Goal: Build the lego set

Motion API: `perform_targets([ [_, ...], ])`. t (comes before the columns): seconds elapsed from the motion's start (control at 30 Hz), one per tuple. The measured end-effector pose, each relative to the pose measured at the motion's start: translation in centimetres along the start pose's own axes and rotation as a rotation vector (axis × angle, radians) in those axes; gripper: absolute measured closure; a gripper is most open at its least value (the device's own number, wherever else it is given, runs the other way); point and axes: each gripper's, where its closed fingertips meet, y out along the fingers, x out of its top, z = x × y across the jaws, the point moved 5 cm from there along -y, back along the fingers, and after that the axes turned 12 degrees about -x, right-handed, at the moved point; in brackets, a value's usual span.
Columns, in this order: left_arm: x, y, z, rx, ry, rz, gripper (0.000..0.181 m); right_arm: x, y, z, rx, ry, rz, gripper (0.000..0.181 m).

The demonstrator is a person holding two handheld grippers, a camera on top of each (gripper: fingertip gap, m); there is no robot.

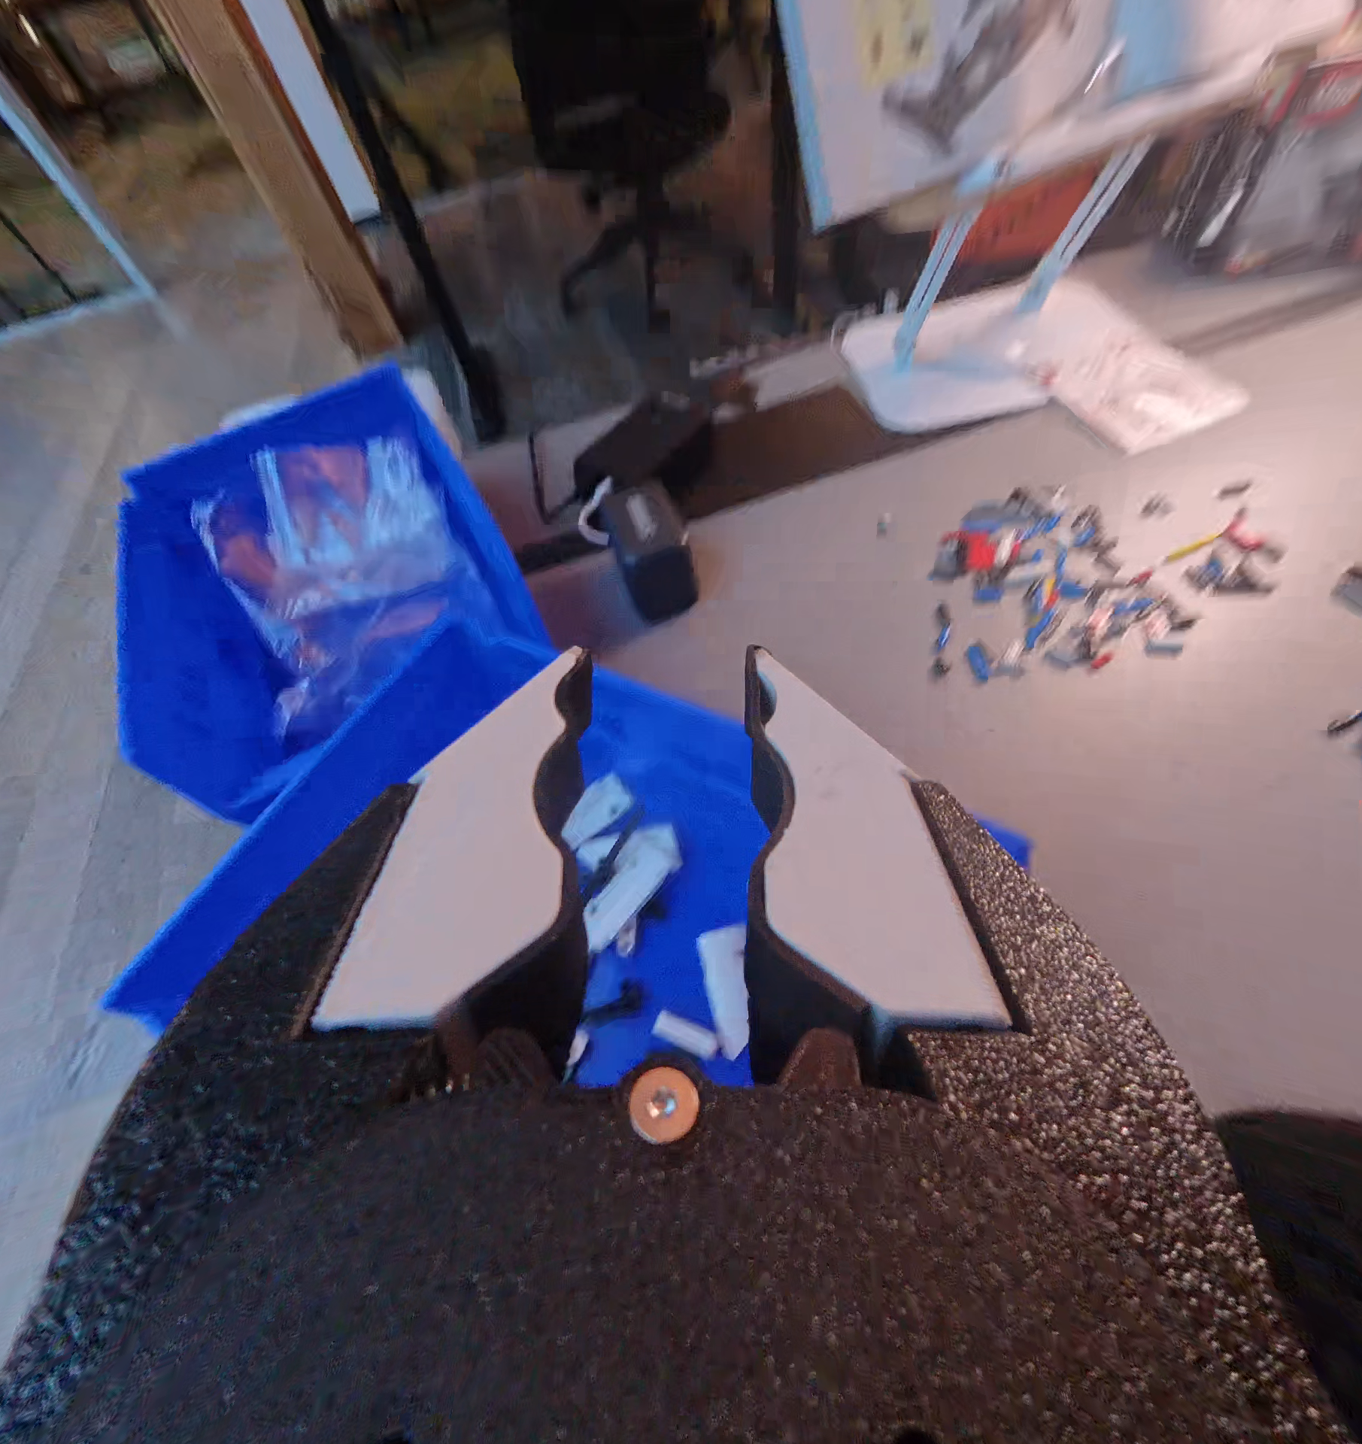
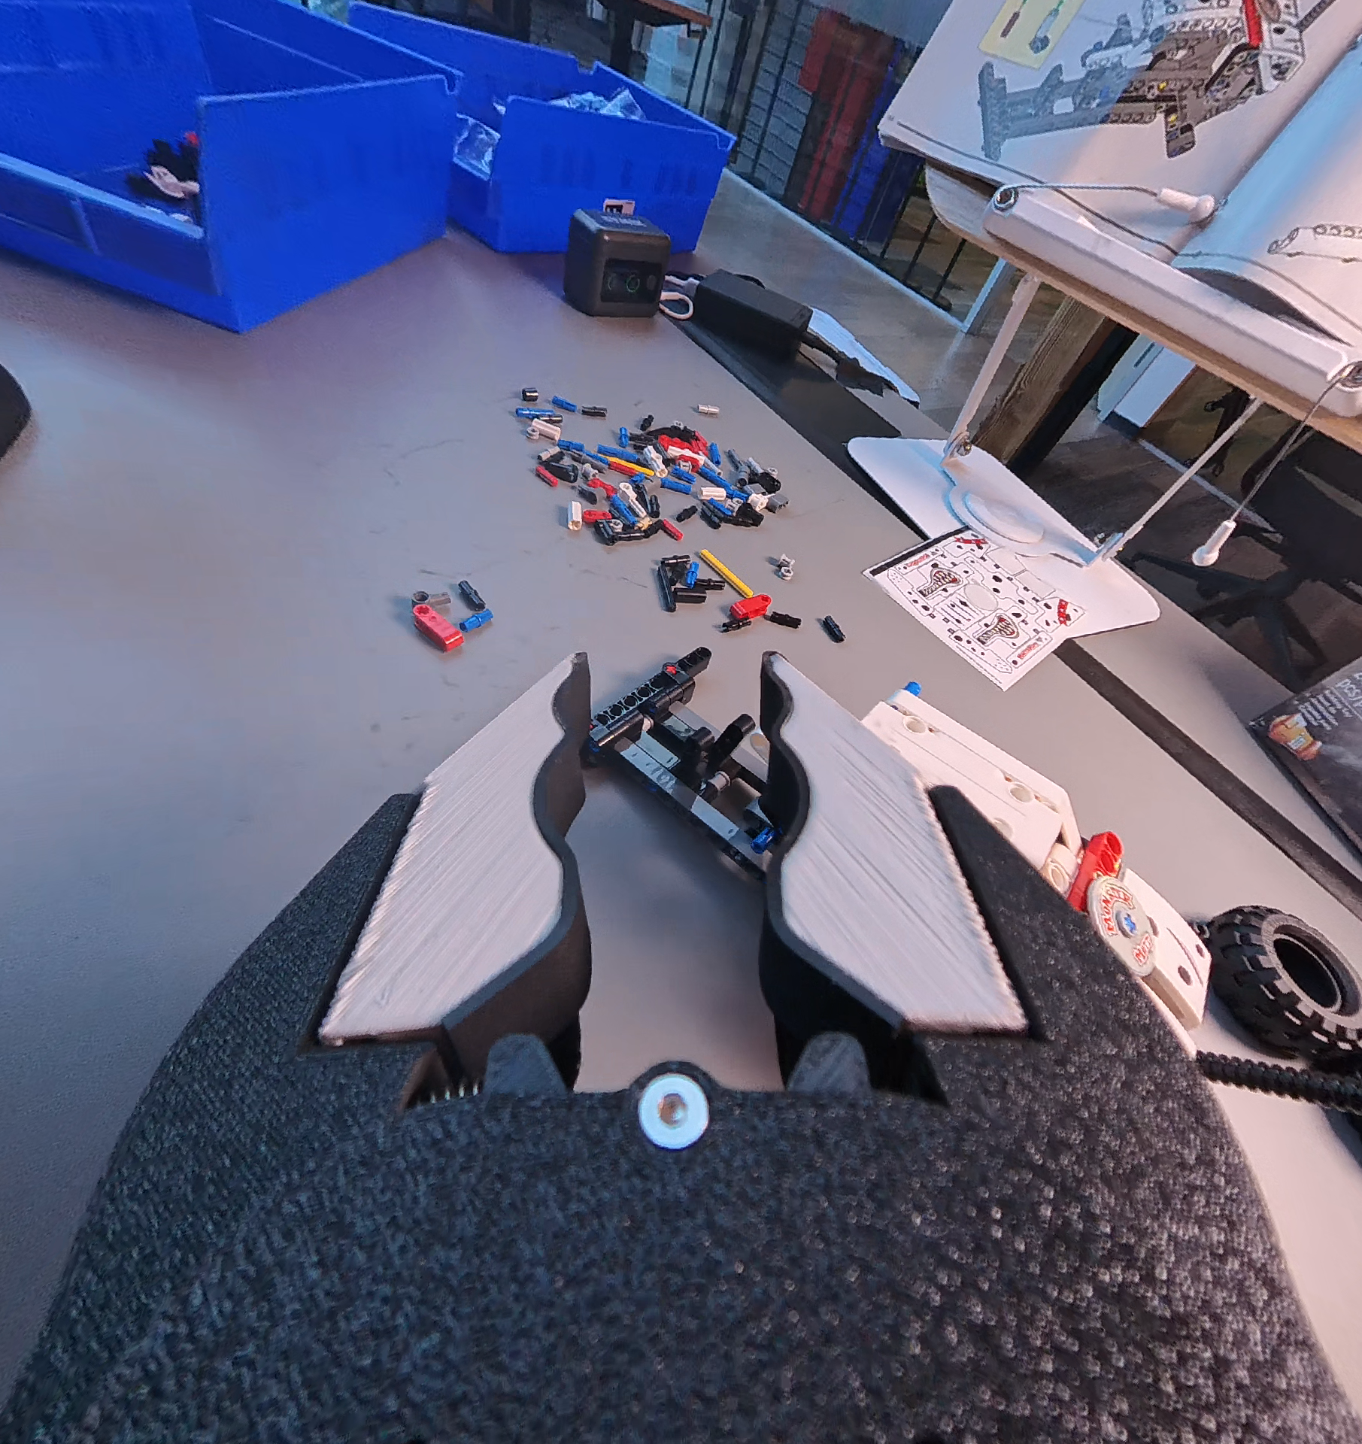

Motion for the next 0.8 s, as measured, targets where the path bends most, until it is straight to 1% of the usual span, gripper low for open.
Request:
perform_targets([
  [0.03,-1.7,0.2,1.5,-0.010,-0.001,0.133,0.144,0.0,0.0,0.0,0.000,-0.002,-0.001,0.138],
  [0.1,-5.6,1.2,3.4,-0.045,0.031,0.411,0.144,0.0,0.0,0.1,-0.001,-0.006,0.000,0.138],
  [0.17,-9.2,2.4,3.9,-0.107,0.052,0.633,0.144,-0.1,0.1,0.1,-0.004,-0.011,0.002,0.138],
  [0.2,-10.6,3.0,4.1,-0.114,0.056,0.711,0.143,-0.1,0.1,0.1,-0.004,-0.016,0.003,0.138],
  [0.27,-12.4,4.2,4.2,-0.131,0.082,0.806,0.144,-0.3,0.2,0.1,-0.010,-0.031,0.004,0.138],
  [0.4,-13.9,5.8,4.2,-0.134,0.147,0.883,0.148,-0.7,0.2,-0.2,-0.021,-0.034,0.015,0.138],
  [0.6,-15.4,6.9,4.6,-0.119,0.189,0.934,0.156,-1.1,0.4,-0.2,-0.021,-0.032,0.025,0.139],
  [0.67,-15.5,7.2,4.5,-0.119,0.198,0.936,0.161,-1.1,0.4,-0.2,-0.020,-0.038,0.029,0.139],
  [0.8,-15.4,7.4,4.6,-0.121,0.212,0.937,0.162,-1.3,0.5,-0.1,-0.019,-0.040,0.037,0.139],
])
